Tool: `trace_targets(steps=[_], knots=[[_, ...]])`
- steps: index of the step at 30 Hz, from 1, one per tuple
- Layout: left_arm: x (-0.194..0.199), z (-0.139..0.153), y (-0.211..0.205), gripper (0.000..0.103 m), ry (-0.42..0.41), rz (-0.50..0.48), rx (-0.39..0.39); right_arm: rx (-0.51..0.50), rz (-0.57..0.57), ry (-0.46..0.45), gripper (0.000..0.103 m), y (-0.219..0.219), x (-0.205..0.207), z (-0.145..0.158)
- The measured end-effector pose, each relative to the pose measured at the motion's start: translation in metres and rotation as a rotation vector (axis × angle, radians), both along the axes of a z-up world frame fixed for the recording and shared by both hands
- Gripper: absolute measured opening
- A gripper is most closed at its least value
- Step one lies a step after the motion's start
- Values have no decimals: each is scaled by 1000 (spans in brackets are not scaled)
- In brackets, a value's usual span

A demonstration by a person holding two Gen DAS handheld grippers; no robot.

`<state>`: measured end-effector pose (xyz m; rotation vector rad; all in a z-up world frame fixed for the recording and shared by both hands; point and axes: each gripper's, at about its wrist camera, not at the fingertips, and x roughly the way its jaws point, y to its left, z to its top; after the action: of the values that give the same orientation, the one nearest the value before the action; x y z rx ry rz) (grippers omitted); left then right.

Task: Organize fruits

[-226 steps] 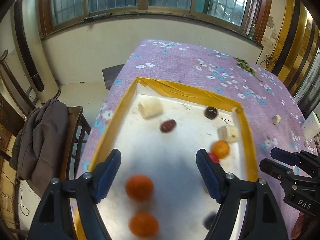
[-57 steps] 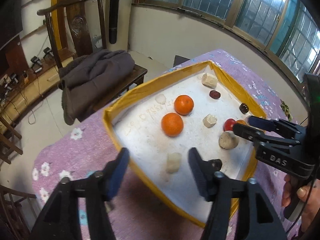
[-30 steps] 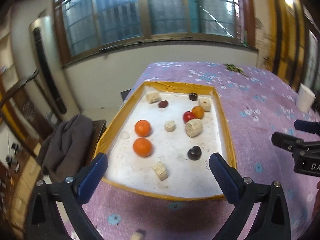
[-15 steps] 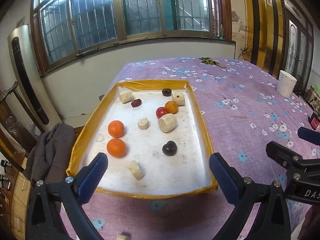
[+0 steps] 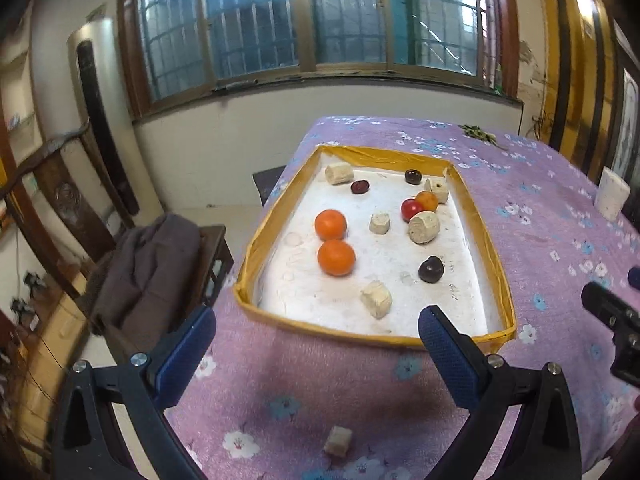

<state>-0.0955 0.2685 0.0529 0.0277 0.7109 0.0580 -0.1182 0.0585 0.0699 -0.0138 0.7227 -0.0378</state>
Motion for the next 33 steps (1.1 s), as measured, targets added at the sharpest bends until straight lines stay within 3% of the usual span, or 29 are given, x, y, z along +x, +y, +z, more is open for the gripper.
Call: trace_targets(steps=[4,11,19,33], knots=[[-2,-8,12,102,13,42,-84,4,10,2,103,6,-4,-3],[-6,-3,-6,102,-20,14,-30,-27,9,-56,103,12,-17,5],[-9,1,-20,102,-45,-45,-15,-58,-10,-28,103,9,-19,-1],[0,-6,-15,102,-3,-60,-97,-22,-51,27,103,-4,-14,-11]])
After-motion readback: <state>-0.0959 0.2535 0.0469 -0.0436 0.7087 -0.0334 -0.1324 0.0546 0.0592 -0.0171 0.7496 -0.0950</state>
